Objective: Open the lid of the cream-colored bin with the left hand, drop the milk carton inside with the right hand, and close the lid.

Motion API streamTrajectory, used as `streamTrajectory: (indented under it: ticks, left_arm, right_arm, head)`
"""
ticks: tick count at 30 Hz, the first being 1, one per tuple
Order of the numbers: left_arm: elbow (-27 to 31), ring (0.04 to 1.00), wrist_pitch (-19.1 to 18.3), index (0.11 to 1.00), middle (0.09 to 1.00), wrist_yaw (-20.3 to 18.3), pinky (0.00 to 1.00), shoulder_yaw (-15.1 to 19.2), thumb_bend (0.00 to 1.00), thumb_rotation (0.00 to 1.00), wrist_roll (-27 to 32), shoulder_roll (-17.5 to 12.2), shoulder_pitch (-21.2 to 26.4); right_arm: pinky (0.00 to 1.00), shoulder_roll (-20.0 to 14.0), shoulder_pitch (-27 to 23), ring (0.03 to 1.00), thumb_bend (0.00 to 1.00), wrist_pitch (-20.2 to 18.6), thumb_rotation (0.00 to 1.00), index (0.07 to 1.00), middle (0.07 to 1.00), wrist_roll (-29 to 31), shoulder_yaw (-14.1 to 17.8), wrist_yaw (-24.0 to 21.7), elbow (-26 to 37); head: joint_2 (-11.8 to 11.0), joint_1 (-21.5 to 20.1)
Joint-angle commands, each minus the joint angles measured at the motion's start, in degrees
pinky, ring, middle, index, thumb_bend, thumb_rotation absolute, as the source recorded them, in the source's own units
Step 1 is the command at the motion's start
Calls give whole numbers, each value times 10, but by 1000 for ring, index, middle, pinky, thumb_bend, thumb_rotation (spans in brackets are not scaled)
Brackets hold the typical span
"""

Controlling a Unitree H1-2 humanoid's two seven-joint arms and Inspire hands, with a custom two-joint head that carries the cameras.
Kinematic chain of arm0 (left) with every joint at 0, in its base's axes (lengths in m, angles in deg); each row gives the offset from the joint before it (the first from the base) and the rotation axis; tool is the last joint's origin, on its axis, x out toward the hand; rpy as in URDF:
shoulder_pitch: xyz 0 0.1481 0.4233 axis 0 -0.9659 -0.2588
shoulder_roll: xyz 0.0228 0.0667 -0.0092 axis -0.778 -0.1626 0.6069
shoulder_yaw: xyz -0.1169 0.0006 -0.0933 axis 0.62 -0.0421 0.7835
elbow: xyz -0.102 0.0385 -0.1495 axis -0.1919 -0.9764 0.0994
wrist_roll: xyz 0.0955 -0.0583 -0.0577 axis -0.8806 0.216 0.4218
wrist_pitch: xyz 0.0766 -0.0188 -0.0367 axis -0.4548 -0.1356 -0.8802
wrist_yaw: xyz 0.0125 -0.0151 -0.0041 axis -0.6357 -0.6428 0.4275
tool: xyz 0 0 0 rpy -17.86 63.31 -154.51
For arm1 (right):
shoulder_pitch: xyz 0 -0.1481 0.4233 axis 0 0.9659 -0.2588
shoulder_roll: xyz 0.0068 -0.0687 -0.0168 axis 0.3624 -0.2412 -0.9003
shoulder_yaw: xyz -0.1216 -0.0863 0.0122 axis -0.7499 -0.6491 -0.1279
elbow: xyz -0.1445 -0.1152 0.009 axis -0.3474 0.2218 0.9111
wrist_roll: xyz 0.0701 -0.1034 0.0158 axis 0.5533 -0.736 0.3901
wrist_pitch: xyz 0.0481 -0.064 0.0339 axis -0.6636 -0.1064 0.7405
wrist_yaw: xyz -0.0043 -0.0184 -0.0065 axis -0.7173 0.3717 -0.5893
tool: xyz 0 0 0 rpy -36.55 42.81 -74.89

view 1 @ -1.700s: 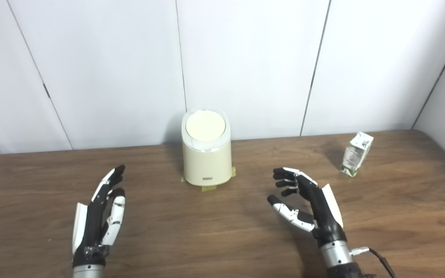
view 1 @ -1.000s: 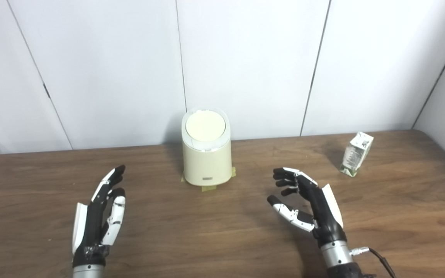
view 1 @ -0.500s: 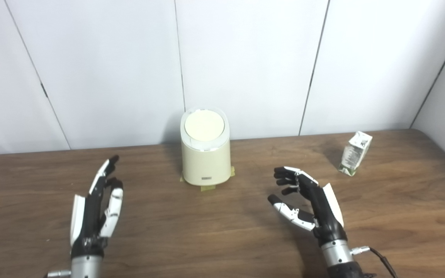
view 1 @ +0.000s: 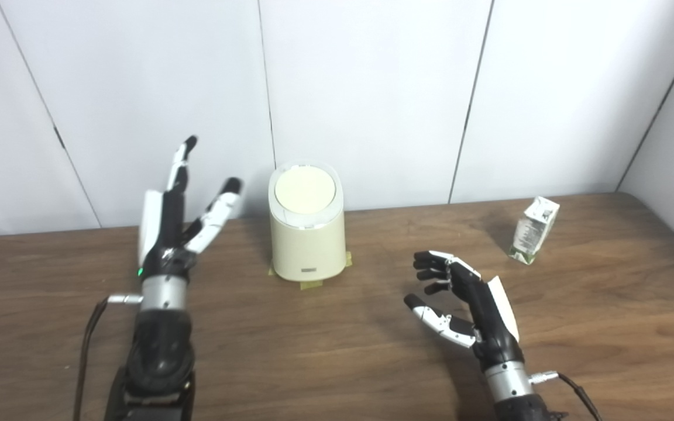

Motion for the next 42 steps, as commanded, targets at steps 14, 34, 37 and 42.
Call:
streamTrajectory:
  ticks: [14,34,37,42]
  left_arm:
    - [-74,1000,-143,1000,1000,-19,1000,-88,900,477,-138,-4,149]
    - [-309,1000,-161,1000,1000,36,1000,-137,715,639,-160,19,252]
    - [-334,1000,-159,1000,1000,42,1000,-139,698,648,-157,21,267]
    - [-344,1000,-162,1000,1000,42,1000,-147,703,598,-159,19,278]
  right_arm:
    - [520,-4,-5,643,247,16,224,707,685,-8,-4,1,-15]
    - [567,-1,7,682,261,-7,283,703,712,-5,-1,-2,7]
    - [522,-2,7,650,249,-4,264,699,693,-13,-3,0,9]
    - [478,0,8,607,245,-15,270,706,661,-10,-2,-3,13]
  head:
    - [-1,1]
    - [1,-7]
    - [2,-7]
    - [3,-7]
